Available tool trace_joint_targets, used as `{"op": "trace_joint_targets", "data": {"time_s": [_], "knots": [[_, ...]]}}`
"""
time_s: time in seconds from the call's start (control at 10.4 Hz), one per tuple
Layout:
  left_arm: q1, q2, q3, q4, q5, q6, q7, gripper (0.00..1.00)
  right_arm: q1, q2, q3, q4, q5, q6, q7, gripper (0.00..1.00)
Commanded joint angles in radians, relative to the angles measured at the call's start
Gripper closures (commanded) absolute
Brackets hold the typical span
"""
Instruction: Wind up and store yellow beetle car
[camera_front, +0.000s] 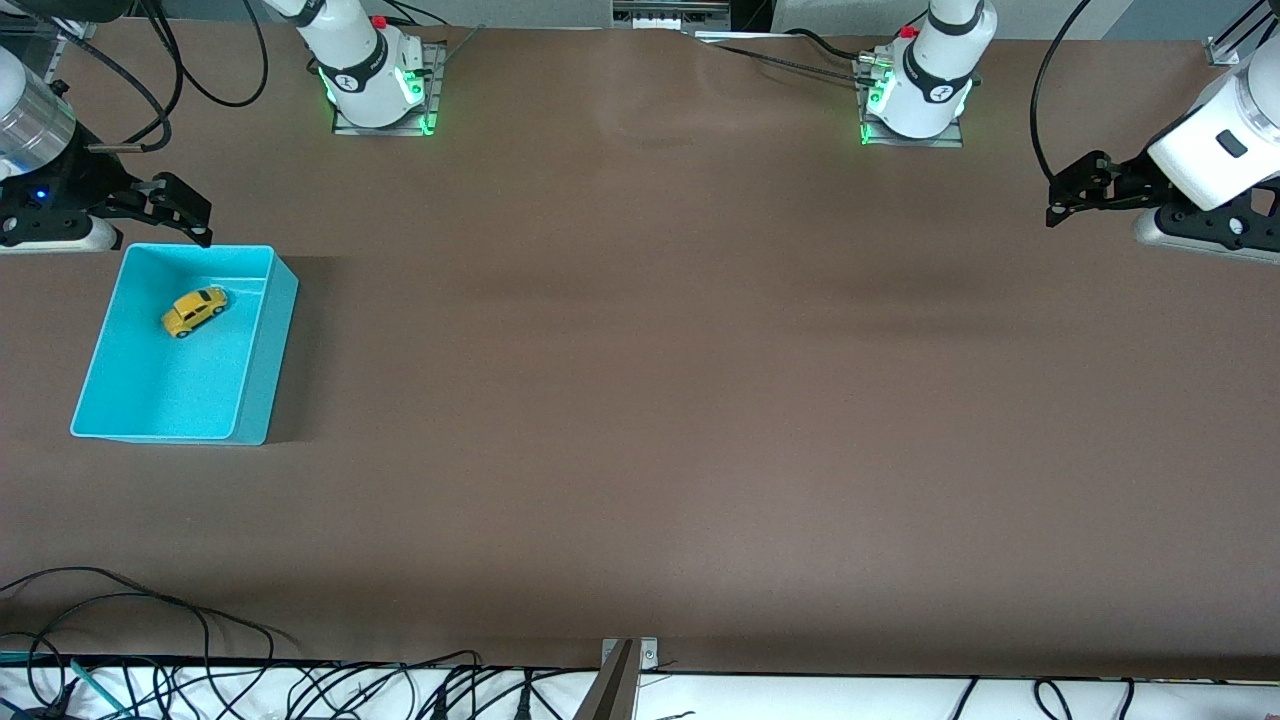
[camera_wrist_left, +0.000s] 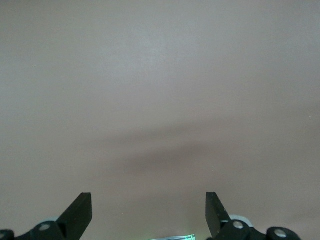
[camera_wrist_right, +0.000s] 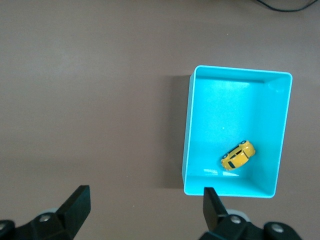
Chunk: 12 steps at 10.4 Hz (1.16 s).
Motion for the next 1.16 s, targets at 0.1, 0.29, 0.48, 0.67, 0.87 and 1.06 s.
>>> {"op": "trace_joint_targets", "data": {"time_s": [0.1,0.29,0.48,0.67,0.87,1.06], "knots": [[-0.004,0.004,0.008,0.015,-0.028,-0.014,-0.007,0.0,-0.061,0.031,0.064,0.036,-0.005,-0.026,0.028,0.0],[-0.004,0.004,0.008,0.015,-0.03,-0.014,-0.007,0.0,-0.062,0.04,0.061,0.048,0.055,-0.086,-0.013,0.0],[-0.004,0.004,0.008,0.015,-0.03,-0.014,-0.01,0.0,-0.053,0.051,0.064,0.07,0.052,-0.17,0.002,0.0],[-0.002,0.003,0.01,0.015,-0.028,-0.027,-0.007,0.0,-0.051,0.059,0.065,0.088,0.051,-0.177,-0.004,0.0],[-0.002,0.003,0.011,0.015,-0.028,-0.027,-0.003,0.0,-0.051,0.059,0.065,0.088,0.048,-0.179,-0.004,0.0],[-0.002,0.003,0.011,0.015,-0.028,-0.028,-0.003,0.0,-0.053,0.059,0.065,0.088,0.052,-0.18,-0.001,0.0]]}}
